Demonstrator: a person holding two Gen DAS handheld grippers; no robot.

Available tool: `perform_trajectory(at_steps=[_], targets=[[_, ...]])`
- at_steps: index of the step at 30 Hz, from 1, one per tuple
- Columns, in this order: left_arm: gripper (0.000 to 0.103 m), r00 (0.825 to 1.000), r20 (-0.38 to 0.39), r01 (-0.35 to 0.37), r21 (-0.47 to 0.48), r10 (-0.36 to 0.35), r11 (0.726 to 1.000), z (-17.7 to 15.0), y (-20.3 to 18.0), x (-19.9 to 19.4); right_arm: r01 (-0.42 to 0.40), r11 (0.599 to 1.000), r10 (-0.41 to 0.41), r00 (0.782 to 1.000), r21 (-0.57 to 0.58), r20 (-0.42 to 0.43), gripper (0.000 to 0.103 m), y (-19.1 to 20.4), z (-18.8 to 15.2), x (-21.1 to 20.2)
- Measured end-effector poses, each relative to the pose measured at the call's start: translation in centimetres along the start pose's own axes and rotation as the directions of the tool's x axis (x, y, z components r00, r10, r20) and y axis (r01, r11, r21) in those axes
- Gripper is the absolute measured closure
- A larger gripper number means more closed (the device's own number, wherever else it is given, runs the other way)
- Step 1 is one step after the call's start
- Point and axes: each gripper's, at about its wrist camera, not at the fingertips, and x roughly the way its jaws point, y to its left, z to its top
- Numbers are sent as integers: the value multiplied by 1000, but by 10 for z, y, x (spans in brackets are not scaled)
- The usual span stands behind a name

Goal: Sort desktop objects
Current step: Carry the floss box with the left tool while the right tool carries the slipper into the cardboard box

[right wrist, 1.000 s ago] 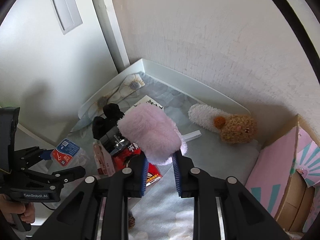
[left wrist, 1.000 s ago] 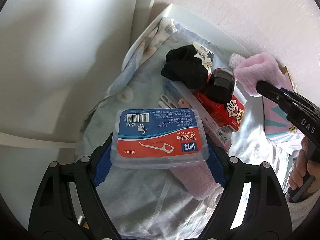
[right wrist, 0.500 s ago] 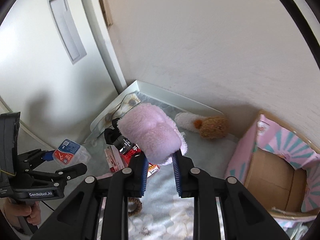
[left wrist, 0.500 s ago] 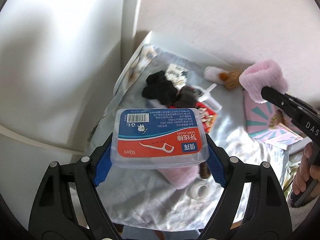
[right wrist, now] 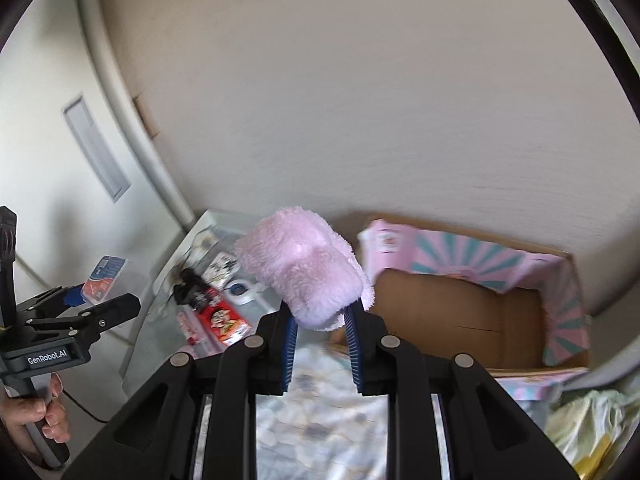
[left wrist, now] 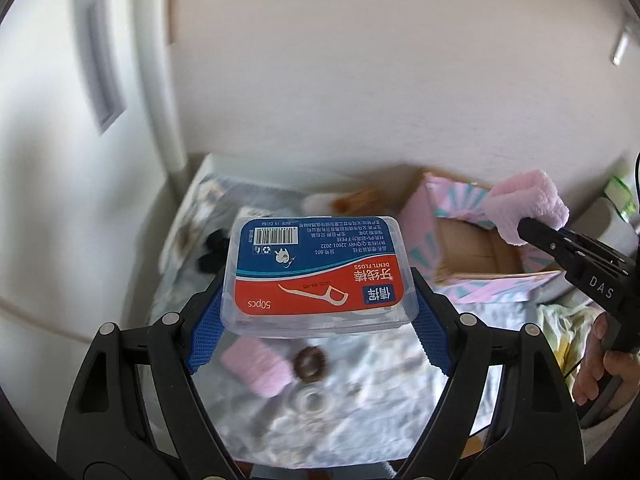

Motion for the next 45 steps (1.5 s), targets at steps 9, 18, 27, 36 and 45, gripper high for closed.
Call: perform_trajectory(at_steps=[9,18,27,36,45], targets=[[23,997,-2,83,109,-83,991,17,-81,20,83,993,-85,996,82,26,82,-63,-10,-34],[23,988,-40,155,154,-151,976,23,-144,60,130,982,-126,991,136,-38,82,-117,-29,-27],[23,985,-90,162,190,-147,968,20,-185,97,141,979,-127,987,148,-99,82,-151,-43,-4],[23,983,-138,153,220,-125,963,8,-205,133,157,976,-134,979,148,-154,82,-174,-45,16],[23,984,-158,117,203,-86,972,7,-207,153,157,979,-130,973,132,-192,82,-182,-42,35]])
